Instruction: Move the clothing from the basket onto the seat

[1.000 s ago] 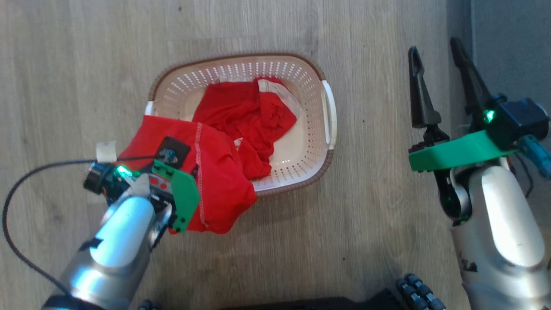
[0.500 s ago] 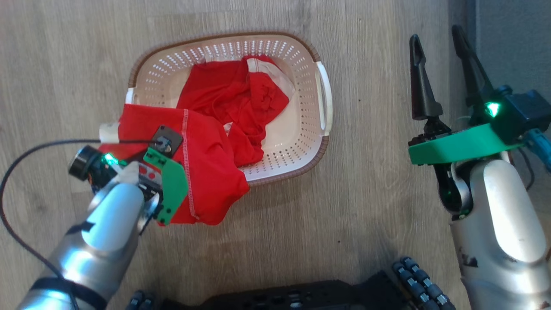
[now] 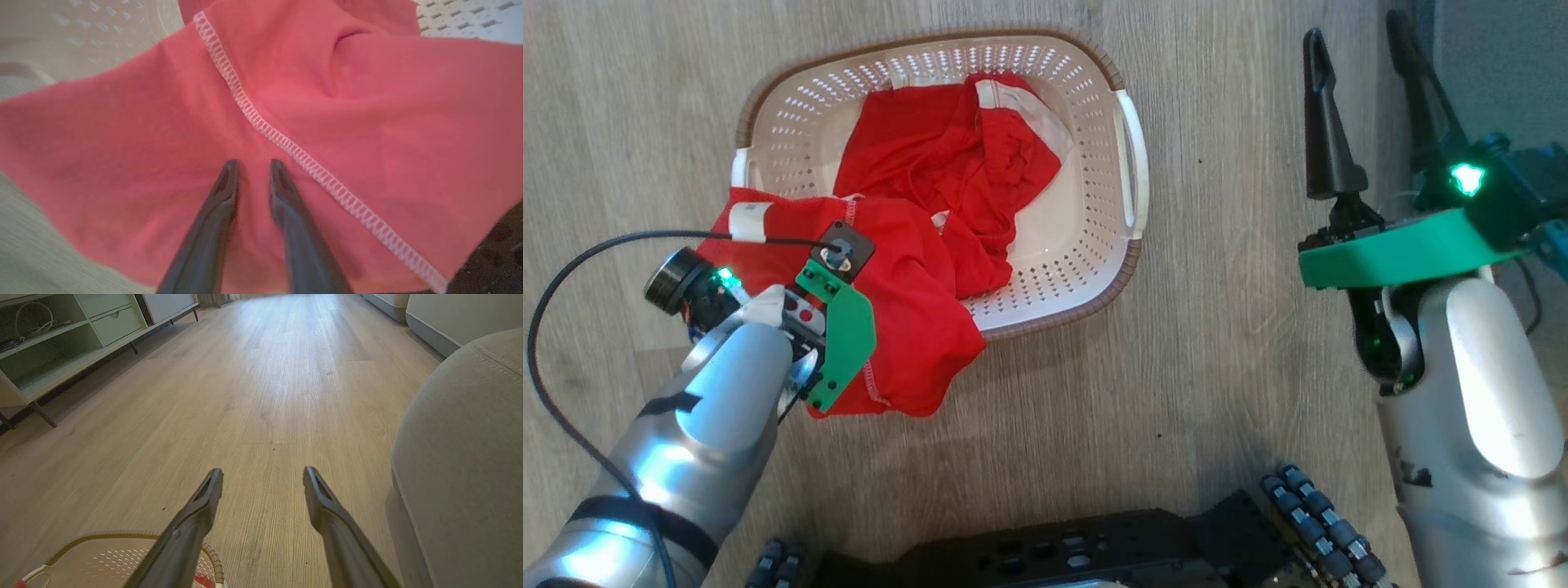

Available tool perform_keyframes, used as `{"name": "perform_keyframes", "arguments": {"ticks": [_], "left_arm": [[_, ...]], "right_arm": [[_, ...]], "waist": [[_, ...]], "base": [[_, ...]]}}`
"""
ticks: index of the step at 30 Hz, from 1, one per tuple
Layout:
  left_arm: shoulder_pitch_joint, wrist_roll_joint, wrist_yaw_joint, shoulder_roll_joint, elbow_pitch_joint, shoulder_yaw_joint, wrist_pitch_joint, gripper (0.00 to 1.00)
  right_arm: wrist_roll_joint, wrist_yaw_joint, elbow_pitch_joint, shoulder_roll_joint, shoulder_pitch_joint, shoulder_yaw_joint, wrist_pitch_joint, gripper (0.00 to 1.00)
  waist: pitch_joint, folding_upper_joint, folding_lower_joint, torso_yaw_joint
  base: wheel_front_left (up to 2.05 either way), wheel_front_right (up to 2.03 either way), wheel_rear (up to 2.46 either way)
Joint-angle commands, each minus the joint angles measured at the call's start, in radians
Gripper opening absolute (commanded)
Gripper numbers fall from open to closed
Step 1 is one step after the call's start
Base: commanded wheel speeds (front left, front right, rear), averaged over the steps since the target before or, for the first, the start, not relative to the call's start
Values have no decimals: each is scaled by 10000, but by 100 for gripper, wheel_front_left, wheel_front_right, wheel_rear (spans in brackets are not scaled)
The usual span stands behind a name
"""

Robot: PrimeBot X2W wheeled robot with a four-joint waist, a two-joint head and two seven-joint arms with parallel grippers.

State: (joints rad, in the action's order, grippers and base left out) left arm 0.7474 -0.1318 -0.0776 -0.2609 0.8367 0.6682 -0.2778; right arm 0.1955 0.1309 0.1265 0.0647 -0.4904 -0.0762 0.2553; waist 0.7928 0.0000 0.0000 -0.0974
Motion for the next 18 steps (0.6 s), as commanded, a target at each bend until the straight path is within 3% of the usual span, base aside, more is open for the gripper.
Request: {"name": "perform_keyframes", "arguments": {"ticks": [1, 4, 7, 12, 18], "left_arm": [[-9, 66, -35, -393, -45, -144, -68, 42], [53, 54, -126, -416, 74, -20, -196, 25], [107, 9, -174, -424, 138, 45, -211, 0], [142, -301, -238, -337, 173, -23, 21, 0], [74, -972, -69, 61, -413, -482, 1044, 0]], "right_arm": [[65, -2, -346, -144, 15, -190, 65, 100], [90, -2, -369, -144, -36, -151, 65, 100], [107, -2, -383, -144, -59, -111, 65, 100], [121, -2, -357, -144, -55, -35, 65, 100], [148, -2, -238, -144, 42, 20, 65, 100]], "waist": [[47, 0, 0, -15], [148, 0, 0, -35], [222, 0, 0, -48], [221, 0, 0, -28], [-141, 0, 0, 112]], "base": [[0, 0, 0], [0, 0, 0], [0, 0, 0], [0, 0, 0], [0, 0, 0]]}}
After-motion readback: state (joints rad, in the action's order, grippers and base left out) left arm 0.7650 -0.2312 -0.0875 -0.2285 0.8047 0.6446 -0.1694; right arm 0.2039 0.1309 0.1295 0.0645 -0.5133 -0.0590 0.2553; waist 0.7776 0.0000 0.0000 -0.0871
